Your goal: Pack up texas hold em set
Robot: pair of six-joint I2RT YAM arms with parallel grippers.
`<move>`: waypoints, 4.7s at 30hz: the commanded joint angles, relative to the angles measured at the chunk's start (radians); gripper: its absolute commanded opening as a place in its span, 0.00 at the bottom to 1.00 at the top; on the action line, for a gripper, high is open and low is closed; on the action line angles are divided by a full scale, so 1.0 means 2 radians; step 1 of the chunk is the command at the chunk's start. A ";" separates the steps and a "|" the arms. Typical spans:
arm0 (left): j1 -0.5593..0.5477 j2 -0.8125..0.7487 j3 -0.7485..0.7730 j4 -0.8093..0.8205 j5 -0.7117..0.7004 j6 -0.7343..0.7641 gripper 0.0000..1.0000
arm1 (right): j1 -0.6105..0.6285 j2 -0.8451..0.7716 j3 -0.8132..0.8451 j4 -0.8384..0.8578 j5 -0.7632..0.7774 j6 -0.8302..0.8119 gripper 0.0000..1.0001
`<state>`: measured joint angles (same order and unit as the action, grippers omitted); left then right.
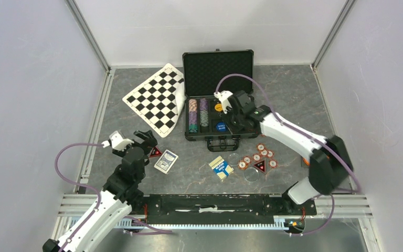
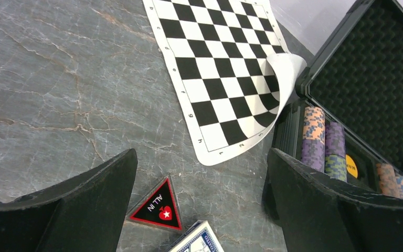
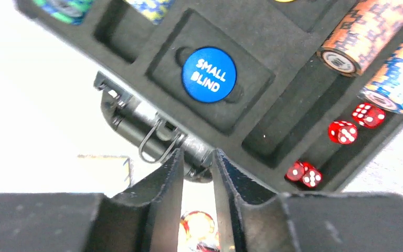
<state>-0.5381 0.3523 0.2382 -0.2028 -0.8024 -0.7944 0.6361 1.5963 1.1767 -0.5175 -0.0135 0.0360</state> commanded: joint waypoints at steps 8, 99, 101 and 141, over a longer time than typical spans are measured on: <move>0.001 0.006 -0.010 0.073 0.077 0.061 1.00 | -0.001 -0.221 -0.184 0.122 -0.116 0.004 0.98; 0.001 0.016 -0.009 0.116 0.161 0.117 1.00 | 0.003 -0.050 0.069 0.108 -0.009 -0.173 0.40; 0.000 0.016 -0.011 0.120 0.161 0.116 1.00 | -0.009 -0.041 0.072 0.112 -0.020 -0.173 0.40; 0.001 0.038 -0.016 0.137 0.169 0.114 1.00 | -0.089 0.076 0.109 0.053 -0.218 -0.457 0.00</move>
<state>-0.5381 0.4213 0.2134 0.0181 -0.4652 -0.5919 0.4618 1.6875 1.2678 -0.3840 -0.4419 -0.7506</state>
